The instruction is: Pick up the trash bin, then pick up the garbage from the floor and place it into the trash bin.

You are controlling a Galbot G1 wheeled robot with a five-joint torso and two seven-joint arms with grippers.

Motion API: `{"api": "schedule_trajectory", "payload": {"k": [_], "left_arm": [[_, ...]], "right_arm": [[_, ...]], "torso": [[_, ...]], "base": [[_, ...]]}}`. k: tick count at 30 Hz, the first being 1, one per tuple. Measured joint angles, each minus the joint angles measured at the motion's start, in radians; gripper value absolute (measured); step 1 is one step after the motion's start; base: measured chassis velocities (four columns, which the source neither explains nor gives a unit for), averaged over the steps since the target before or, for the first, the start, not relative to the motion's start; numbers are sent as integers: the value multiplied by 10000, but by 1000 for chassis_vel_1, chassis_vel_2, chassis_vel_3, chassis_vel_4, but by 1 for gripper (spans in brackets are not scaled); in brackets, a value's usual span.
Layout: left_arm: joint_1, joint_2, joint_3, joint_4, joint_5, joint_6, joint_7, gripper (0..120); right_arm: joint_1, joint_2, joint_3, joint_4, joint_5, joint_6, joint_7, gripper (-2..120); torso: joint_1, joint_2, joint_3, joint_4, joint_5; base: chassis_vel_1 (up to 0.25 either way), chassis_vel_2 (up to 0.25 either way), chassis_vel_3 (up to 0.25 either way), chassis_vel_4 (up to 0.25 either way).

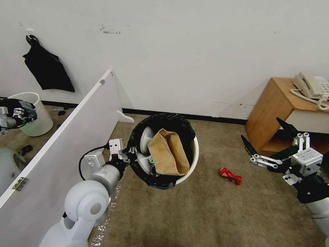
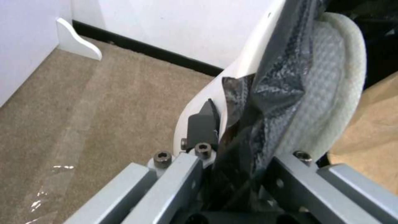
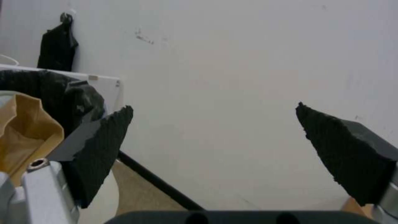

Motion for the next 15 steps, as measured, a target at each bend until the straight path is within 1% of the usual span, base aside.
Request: {"api": "schedule_trajectory", "payload": {"k": [15], "left_arm": [[-52, 74, 51, 67, 32, -49, 23, 1]], "right_arm": [[-7, 177, 69, 7, -28, -70, -88, 100]], "torso": [[0, 1, 0, 0, 0]], "base": [[0, 0, 0, 0]]}}
